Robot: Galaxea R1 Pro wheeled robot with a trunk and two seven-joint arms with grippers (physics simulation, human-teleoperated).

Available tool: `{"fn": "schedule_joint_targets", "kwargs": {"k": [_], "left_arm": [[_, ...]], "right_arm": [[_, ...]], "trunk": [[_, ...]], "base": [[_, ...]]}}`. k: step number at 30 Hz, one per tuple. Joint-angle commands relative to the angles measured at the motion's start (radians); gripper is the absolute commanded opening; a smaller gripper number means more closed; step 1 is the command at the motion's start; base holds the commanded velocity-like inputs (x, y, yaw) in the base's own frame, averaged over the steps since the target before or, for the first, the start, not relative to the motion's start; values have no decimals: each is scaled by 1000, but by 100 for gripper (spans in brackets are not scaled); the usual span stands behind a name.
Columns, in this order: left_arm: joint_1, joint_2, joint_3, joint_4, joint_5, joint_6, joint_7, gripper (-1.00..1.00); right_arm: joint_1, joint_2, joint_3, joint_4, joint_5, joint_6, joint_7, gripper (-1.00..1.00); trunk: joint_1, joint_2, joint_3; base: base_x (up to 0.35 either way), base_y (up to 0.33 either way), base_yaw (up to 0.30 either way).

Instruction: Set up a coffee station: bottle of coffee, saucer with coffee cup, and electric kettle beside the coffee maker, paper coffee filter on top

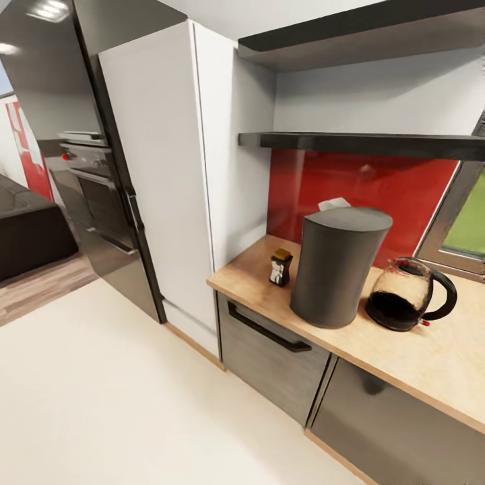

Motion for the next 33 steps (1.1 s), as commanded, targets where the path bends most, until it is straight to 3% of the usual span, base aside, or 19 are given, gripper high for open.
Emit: {"fn": "schedule_joint_targets", "kwargs": {"k": [1, 8, 23, 33], "left_arm": [[-1, 0, -5, 2, 8, -3, -3, -100], [-1, 0, -5, 2, 8, -3, -3, -100], [-1, 0, -5, 2, 8, -3, -3, -100], [-1, 0, -5, 2, 8, -3, -3, -100]], "right_arm": [[-1, 0, 8, -2, -6, 6, 3, 100], [-1, 0, 8, -2, -7, 6, 3, 100], [-1, 0, 8, -2, -7, 6, 4, 100], [-1, 0, 8, -2, -7, 6, 6, 100]], "trunk": [[1, -2, -2], [1, -2, -2], [1, -2, -2], [1, -2, -2]], "base": [[192, 223, -264], [106, 157, -265], [4, 20, -264], [0, 264, -264]]}}
